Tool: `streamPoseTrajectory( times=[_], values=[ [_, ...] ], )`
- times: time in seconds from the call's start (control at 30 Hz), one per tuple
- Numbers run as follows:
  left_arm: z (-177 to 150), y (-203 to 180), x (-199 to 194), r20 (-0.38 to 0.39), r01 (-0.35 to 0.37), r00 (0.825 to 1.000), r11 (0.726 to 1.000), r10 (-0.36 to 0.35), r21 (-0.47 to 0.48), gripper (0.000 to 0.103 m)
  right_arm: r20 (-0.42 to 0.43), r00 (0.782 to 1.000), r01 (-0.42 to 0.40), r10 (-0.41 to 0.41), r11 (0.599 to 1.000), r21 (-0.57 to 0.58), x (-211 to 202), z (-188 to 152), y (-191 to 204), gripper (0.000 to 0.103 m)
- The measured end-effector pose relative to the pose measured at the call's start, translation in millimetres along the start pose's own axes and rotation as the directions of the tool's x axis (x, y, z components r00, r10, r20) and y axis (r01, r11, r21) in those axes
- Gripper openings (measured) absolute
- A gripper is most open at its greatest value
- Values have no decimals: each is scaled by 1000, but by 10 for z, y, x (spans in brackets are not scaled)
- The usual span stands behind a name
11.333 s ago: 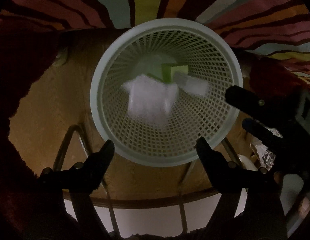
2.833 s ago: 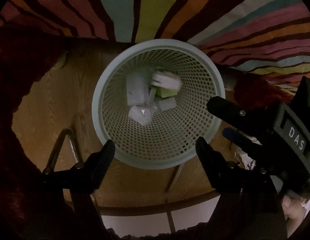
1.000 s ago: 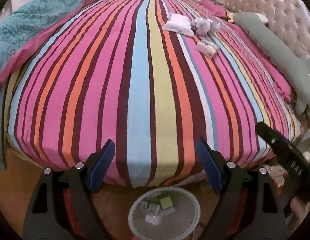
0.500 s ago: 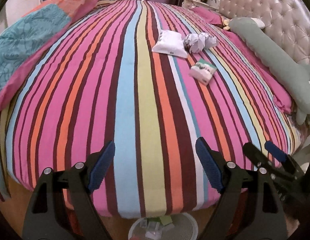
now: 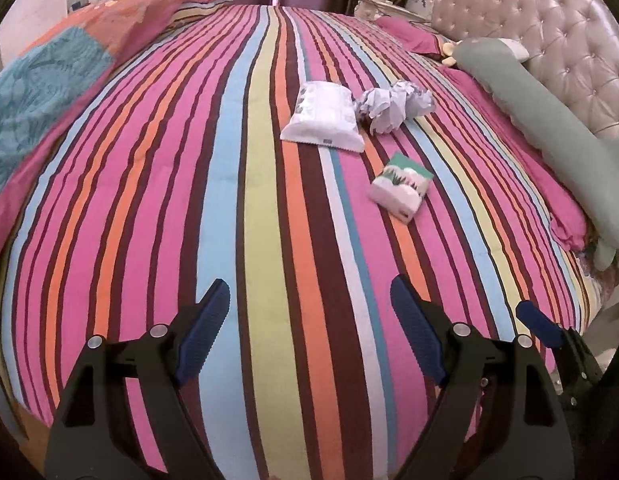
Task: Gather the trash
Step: 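Raise both tools back toward the remaining items on the bed, then grasp the white printed wrapper with the left tool while the right tool grasps the green tissue pack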
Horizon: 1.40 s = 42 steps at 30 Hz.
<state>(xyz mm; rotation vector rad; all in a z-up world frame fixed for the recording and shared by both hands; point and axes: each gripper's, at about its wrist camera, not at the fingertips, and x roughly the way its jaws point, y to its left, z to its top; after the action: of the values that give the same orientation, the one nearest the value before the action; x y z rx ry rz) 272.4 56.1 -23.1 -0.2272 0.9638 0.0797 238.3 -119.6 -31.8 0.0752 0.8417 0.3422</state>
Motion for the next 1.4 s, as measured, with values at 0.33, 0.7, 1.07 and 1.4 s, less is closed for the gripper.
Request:
streamPoseTrajectory(
  times=[0.33, 0.7, 1.07, 1.4],
  values=[
    [327, -9, 325, -18, -17, 1000, 1000, 18, 11, 81, -3, 1000, 12, -12, 1000, -1, 242, 233, -66, 91],
    [810, 11, 665, -20, -28, 999, 1000, 28, -2, 81, -9, 1000, 11, -11, 999, -41, 510, 447, -58, 91],
    [1373, -113, 1111, -61, 4, 998, 1000, -3, 8, 81, -32, 999, -11, 8, 996, -93, 798, 680, -43, 91],
    [1645, -144, 1500, -112, 24, 993, 999, -29, -44, 81, -50, 999, -15, 6, 987, -162, 1042, 773, 44, 91]
  ],
)
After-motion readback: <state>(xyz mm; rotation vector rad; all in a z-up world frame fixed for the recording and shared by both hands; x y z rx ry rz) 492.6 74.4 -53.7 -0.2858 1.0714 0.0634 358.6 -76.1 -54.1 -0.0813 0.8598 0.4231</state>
